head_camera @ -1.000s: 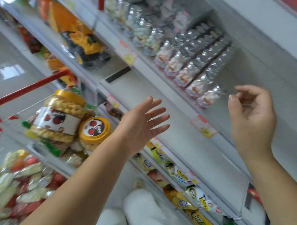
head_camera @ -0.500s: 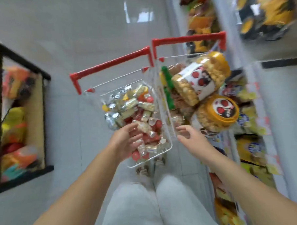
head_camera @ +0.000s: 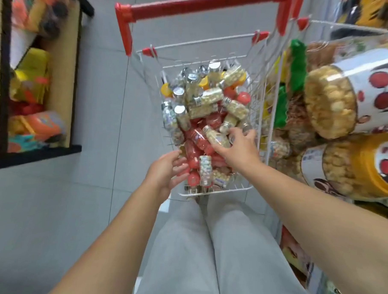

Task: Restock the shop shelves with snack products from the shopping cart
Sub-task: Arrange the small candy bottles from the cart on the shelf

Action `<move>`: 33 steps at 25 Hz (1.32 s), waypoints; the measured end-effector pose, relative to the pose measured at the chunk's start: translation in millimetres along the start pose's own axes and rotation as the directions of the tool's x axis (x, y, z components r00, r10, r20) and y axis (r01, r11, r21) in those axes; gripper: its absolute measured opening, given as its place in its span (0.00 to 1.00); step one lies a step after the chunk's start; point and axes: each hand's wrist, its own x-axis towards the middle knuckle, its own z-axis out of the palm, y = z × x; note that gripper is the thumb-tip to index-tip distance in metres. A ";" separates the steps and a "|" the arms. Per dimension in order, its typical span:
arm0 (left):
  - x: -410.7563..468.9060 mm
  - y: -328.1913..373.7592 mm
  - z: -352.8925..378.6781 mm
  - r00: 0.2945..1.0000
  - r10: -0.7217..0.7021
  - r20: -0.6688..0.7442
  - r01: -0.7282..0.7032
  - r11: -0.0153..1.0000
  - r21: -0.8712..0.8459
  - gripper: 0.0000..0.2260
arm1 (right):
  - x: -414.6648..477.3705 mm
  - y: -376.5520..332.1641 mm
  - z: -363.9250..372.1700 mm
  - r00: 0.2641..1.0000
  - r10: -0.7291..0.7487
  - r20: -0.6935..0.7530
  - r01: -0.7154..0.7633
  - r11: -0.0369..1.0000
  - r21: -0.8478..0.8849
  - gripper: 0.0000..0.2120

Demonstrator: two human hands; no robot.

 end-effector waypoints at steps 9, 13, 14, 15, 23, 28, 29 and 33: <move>39.3 -12.5 14.7 0.998 -0.030 0.052 0.033 0.998 -0.047 0.14 | 1.4 17.2 31.2 0.995 -0.018 -0.098 0.033 0.988 0.151 0.24; 53.9 -5.6 31.7 0.990 -0.015 0.138 0.012 1.000 0.021 0.18 | -0.1 24.1 34.4 0.988 -0.042 -0.152 0.080 0.965 0.249 0.21; 57.4 -2.2 37.3 0.988 -0.005 0.156 -0.004 0.998 0.060 0.18 | -0.2 24.7 35.5 0.985 -0.038 -0.166 0.083 0.959 0.271 0.20; 59.8 1.7 42.6 0.985 -0.001 0.175 -0.017 0.995 0.101 0.19 | -0.8 24.9 37.4 0.983 -0.035 -0.180 0.088 0.952 0.294 0.20; 76.3 6.6 66.3 0.977 0.093 0.191 -0.151 0.937 0.314 0.25 | -14.0 28.1 52.4 0.977 -0.070 -0.202 0.150 0.897 0.415 0.24; 80.9 16.0 49.5 0.968 0.162 0.191 -0.203 0.954 0.220 0.21 | -8.0 33.5 42.3 0.987 0.104 -0.123 -0.018 0.833 0.553 0.35; 79.9 18.2 42.7 0.968 0.140 0.206 -0.182 0.963 0.201 0.19 | -4.6 31.8 42.6 0.979 0.157 -0.133 -0.057 0.826 0.561 0.35; 66.7 18.6 25.1 0.928 0.013 0.372 -0.073 0.987 0.146 0.08 | 14.7 9.0 53.8 0.954 0.233 -0.190 -0.169 0.939 0.299 0.26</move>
